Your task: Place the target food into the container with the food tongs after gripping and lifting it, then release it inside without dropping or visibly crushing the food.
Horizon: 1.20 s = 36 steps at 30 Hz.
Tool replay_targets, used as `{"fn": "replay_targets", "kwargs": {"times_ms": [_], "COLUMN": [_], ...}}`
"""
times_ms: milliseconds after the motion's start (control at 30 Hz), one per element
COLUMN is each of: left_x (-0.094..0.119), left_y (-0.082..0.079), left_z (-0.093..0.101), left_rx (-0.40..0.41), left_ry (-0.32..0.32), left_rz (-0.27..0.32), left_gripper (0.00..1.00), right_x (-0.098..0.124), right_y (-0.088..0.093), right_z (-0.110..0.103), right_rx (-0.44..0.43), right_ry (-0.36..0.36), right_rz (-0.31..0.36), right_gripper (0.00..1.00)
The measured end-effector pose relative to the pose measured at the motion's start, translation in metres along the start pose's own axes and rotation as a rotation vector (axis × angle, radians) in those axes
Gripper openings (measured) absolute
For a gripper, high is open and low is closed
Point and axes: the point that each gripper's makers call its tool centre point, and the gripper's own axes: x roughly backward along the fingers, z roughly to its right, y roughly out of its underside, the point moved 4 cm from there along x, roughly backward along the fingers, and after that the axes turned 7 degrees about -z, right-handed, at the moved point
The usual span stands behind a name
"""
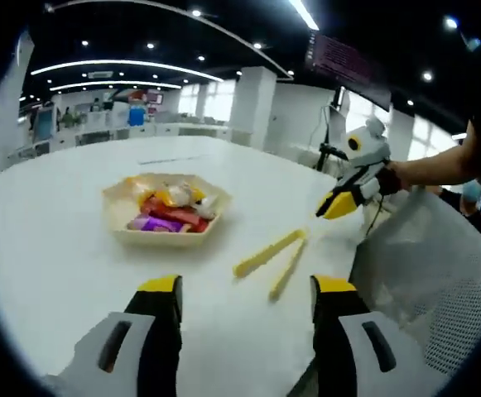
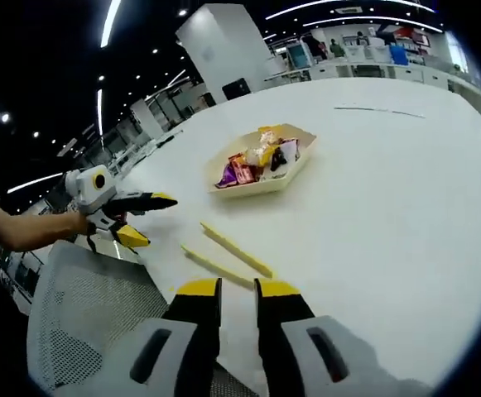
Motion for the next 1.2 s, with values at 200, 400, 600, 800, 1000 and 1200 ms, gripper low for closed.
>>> {"fn": "replay_targets", "kwargs": {"times_ms": [200,400,600,800,1000,1200], "left_x": [0.052,0.069,0.078,0.079,0.079,0.078], "left_y": [-0.003,0.012,0.012,0.011,0.015,0.017], "left_z": [0.002,0.012,0.004,0.012,0.013,0.013], "left_rx": [-0.044,-0.089,-0.041,-0.05,-0.06,-0.066], "left_ry": [-0.318,-0.431,-0.466,-0.429,-0.43,-0.429], "left_rz": [0.008,0.016,0.064,0.099,0.066,0.053], "left_gripper": [0.99,1.0,1.0,1.0,1.0,1.0], "right_x": [0.067,0.086,0.085,0.087,0.082,0.082], "right_y": [-0.002,0.028,0.036,0.03,0.033,0.033], "right_z": [-0.001,0.018,0.022,0.014,0.008,0.008], "right_rx": [0.112,0.166,0.103,0.152,0.172,0.165], "right_ry": [0.215,0.413,0.377,0.35,0.332,0.322], "right_rz": [0.206,0.204,0.259,0.328,0.303,0.315], "right_gripper": [0.79,1.0,1.0,1.0,1.0,1.0]}}
